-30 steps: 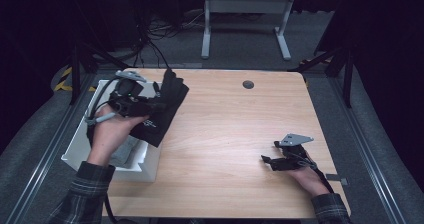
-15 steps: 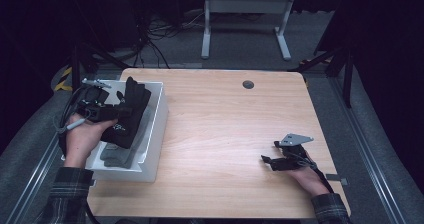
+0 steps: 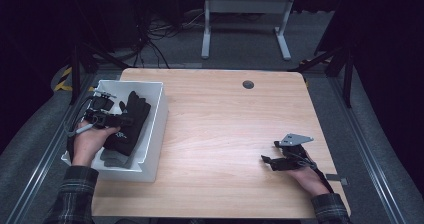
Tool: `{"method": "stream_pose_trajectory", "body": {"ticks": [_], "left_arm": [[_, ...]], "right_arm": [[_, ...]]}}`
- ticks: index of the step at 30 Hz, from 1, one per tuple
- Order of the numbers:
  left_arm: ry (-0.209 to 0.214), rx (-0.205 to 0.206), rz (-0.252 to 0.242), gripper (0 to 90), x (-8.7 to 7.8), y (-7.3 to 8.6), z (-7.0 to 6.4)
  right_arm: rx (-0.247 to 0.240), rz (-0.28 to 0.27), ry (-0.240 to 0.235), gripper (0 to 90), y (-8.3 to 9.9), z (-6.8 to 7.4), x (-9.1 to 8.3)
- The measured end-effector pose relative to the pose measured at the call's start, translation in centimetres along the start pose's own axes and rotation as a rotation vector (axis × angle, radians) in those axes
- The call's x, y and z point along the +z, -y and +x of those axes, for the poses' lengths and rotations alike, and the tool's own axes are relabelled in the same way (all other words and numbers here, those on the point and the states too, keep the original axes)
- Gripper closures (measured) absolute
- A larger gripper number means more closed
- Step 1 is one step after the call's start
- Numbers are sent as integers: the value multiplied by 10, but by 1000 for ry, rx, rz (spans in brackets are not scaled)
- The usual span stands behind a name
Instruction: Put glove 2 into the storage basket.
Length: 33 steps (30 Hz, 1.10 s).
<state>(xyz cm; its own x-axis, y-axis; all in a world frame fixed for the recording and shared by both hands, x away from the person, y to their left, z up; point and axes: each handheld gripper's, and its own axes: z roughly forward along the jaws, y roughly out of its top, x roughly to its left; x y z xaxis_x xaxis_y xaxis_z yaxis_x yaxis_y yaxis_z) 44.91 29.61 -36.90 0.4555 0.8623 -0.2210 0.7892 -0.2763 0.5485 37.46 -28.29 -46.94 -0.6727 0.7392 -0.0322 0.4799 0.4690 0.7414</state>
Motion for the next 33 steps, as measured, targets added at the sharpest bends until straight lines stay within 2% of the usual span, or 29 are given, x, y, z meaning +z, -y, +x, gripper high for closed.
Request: {"method": "stream_pose_trajectory", "body": {"ticks": [3,4,6,10,16,19,26,33], "left_arm": [[-41,-18,-2,426,3,1,4],[-67,-22,-12,382,3,1,4],[-91,-31,-37,269,0,1,4],[-109,-23,-85,216,-13,-1,0],[-71,15,-137,189,-25,-8,-15],[-51,38,-160,183,-28,-13,-29],[11,118,-220,177,-32,-26,-67],[82,185,-241,175,-28,-36,-106]], "right_arm": [[0,0,0,222,0,0,0],[0,1,-1,222,0,0,0],[0,0,0,222,0,0,0],[0,0,-1,222,0,0,0],[-1,0,-1,221,0,0,0],[-1,0,-1,221,0,0,0],[-1,0,-1,220,0,0,0],[-2,1,-1,220,0,0,0]]}}
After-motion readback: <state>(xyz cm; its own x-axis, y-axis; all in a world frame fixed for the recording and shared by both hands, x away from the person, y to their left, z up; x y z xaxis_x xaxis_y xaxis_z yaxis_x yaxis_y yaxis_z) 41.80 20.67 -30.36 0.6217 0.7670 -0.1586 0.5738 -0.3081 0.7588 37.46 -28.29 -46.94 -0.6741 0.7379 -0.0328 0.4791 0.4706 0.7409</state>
